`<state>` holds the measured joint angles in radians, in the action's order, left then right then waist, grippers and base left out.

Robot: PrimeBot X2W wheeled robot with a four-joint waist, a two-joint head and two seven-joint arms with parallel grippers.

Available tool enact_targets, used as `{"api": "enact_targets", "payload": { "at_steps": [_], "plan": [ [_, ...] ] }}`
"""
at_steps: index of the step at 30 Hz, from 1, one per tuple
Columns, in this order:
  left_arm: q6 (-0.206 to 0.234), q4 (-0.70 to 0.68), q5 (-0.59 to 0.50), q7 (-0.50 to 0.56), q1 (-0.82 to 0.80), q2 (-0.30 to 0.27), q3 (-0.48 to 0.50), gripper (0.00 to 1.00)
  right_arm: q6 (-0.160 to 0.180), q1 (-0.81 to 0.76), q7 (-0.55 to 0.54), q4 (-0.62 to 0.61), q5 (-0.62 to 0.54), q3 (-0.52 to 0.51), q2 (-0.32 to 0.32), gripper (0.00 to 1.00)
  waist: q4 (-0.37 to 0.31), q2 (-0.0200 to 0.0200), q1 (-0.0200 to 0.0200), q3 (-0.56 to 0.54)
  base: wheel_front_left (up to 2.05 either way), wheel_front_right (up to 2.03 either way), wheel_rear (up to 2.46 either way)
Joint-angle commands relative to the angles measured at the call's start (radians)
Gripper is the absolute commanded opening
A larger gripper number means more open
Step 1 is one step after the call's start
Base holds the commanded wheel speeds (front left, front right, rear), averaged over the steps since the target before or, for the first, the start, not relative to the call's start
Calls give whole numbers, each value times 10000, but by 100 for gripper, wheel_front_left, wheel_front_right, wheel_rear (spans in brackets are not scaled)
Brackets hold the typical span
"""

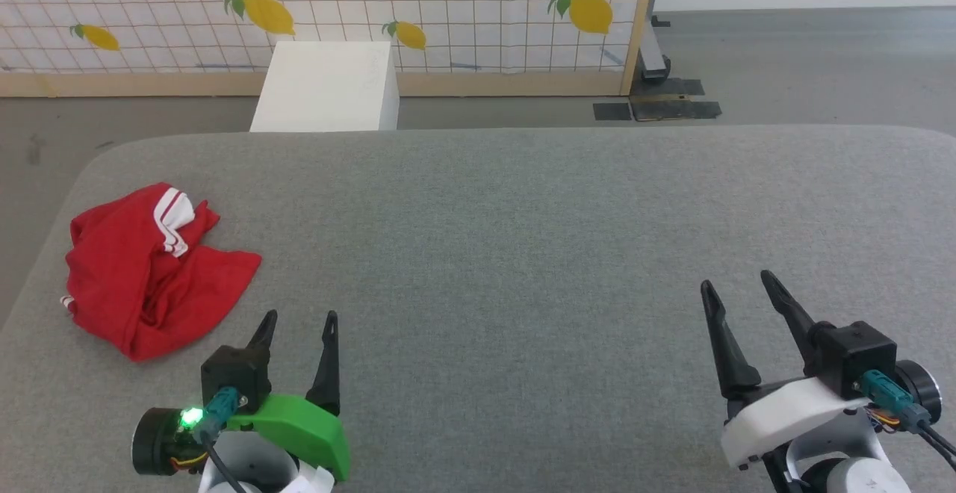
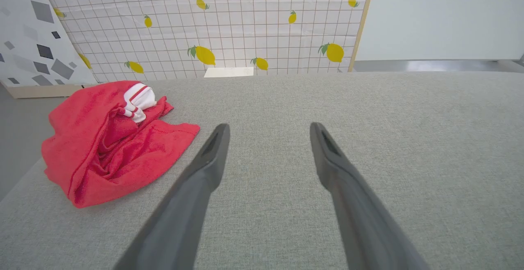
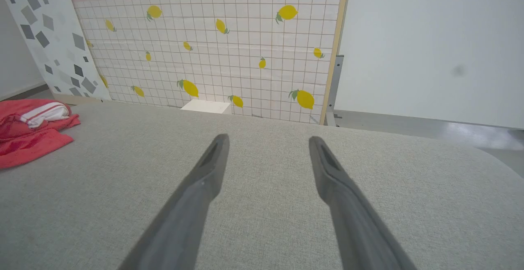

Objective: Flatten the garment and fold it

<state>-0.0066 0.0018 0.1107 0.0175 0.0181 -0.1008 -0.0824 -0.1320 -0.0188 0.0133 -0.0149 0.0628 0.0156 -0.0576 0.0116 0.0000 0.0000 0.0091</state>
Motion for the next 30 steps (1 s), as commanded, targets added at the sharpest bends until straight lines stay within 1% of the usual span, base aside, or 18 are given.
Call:
{"api": "enact_targets", "payload": {
  "at_steps": [1,5,6,12,21,26,27,30],
  "plan": [
    [81,11,93,31,-153,-118,-45,100,11,182,40,-72,67,40,-39,100,69,0,0,-4,0,0,0],
    [90,74,129,47,-204,-193,-97,100,11,116,4,-75,234,189,-58,100,308,0,0,-47,0,0,0],
    [116,128,131,62,-219,-259,-144,100,11,38,-34,-75,349,315,-99,100,580,0,0,-109,0,0,0],
    [168,186,106,85,-230,-410,-250,100,12,-97,-90,-75,601,485,-127,100,1240,0,0,-231,0,0,0],
    [291,309,23,36,-385,-635,-406,100,13,-319,-231,-159,954,730,-150,100,2616,0,0,-340,0,0,0],
    [369,384,-28,47,-396,-672,-460,100,13,-361,-271,-184,1081,783,-154,100,3157,0,0,-330,0,0,0],
    [412,404,-58,13,-386,-703,-490,100,13,-421,-289,-187,1117,843,-141,100,3415,0,0,-345,0,0,0],
    [447,403,-81,-20,-374,-726,-523,100,13,-480,-280,-179,1141,865,-124,100,3605,0,0,-365,0,0,0]
  ]
}}
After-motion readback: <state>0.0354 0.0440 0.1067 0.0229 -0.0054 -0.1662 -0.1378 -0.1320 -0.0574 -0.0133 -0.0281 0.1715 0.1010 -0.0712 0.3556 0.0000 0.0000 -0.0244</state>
